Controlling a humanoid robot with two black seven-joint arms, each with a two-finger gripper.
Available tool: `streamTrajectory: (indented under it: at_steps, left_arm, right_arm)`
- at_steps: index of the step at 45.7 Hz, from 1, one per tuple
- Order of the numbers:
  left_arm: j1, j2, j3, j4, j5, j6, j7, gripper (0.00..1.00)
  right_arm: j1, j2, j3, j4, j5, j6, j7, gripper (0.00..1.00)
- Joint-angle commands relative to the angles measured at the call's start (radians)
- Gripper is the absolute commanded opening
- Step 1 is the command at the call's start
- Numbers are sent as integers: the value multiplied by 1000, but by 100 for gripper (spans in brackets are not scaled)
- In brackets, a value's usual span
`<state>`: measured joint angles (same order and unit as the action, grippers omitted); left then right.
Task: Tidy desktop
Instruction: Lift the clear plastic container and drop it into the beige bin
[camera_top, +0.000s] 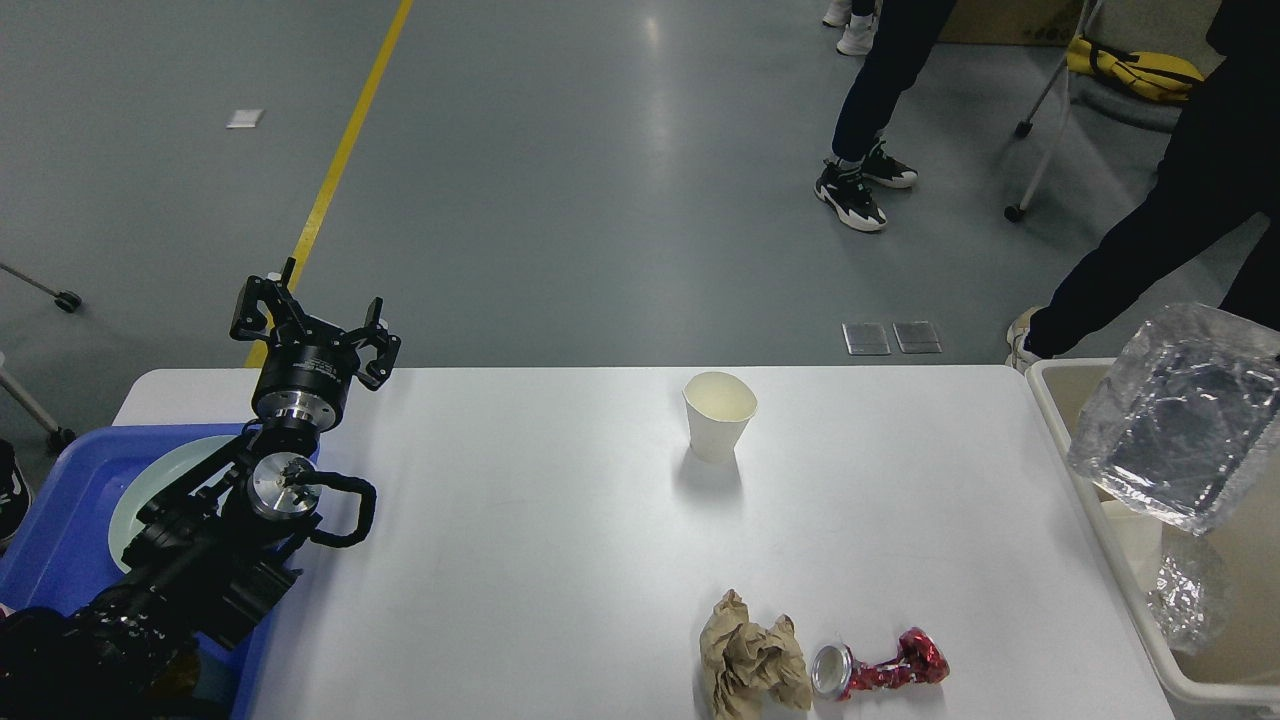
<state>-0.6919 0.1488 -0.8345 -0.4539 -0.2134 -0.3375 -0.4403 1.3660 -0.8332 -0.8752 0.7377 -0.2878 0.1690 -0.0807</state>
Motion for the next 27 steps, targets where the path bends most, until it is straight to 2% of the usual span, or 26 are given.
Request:
streamTrajectory:
  at_steps: [1,7,12,13,14,15,16,17,27]
  left_arm:
    - [-1,0,0,0,0,0,0,98]
    - [0,0,0,1,0,0,0,98]
    - [-1,0,0,0,0,0,0,98]
    - [-1,0,0,1,0,0,0,98]
    - [-1,0,0,1,0,0,0,98]
    - [-1,0,0,1,-1,0,0,98]
    - [-1,0,0,1,-1,0,0,98]
    - [-1,0,0,1,0,0,0,98]
    - [-1,0,0,1,0,0,0,98]
  right_arm:
    - [-278,100,56,-225,202,-261,-7,0]
    - [-481,233,62,-406,302,-488,-7,0]
    - [-539,275,61,-431,311,-552,-7,0]
    - [-541,276,58,-425,309,-551,-7,18]
    - [-545,276,55,-423,308,-549,-5,74]
    - [-550,278,53,-426,306,-549,-7,100]
    - [-553,279,51,-426,306,-549,-5,95]
    - [-556,284,51,-428,306,-549,-4,100]
    - [-547,295,53,-417,308,-548,-5,100]
